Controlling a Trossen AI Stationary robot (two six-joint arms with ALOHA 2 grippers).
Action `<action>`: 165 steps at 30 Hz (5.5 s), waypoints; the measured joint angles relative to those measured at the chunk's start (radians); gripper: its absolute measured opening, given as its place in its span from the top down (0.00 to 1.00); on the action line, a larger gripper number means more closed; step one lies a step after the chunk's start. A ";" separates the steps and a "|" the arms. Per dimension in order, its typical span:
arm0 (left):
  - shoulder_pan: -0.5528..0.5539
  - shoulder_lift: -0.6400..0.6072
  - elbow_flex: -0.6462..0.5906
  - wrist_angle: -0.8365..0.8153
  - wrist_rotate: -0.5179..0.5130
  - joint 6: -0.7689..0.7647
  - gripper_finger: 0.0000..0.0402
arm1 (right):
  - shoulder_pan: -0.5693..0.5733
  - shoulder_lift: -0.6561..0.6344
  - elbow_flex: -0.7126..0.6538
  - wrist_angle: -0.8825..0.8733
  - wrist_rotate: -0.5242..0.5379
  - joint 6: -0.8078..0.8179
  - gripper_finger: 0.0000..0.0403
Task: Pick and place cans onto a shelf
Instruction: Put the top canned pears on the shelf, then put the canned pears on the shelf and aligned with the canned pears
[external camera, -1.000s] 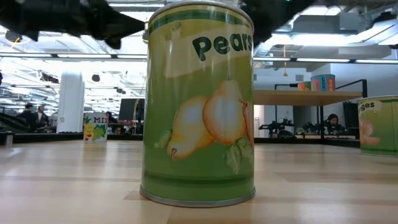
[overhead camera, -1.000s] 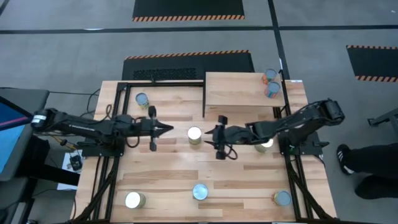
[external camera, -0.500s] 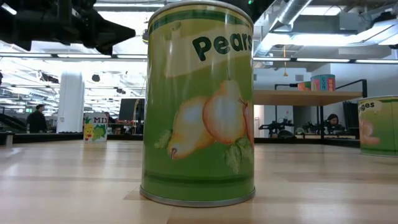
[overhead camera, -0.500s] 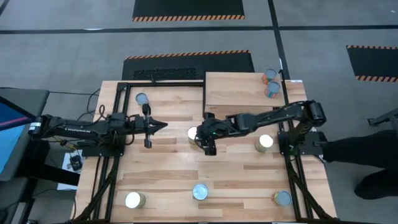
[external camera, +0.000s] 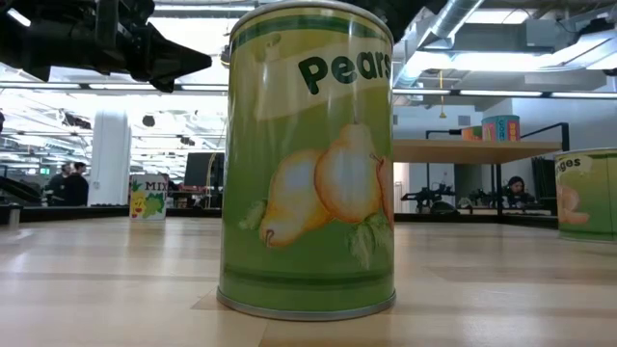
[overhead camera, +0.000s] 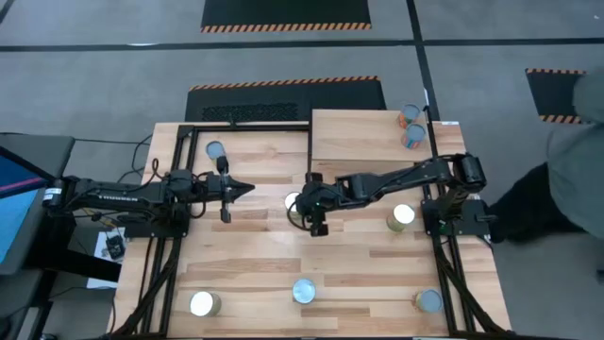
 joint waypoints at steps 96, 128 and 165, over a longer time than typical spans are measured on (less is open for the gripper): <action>0.002 0.000 0.001 0.003 -0.005 -0.010 0.99 | -0.209 -0.395 0.210 -0.583 0.327 0.353 0.97; 0.002 0.001 0.001 0.001 -0.006 -0.012 0.99 | -0.767 -0.234 0.212 -0.647 0.246 0.421 0.96; 0.002 0.001 0.001 -0.005 -0.008 -0.012 0.99 | -0.569 -0.412 0.208 -0.545 0.324 0.199 0.61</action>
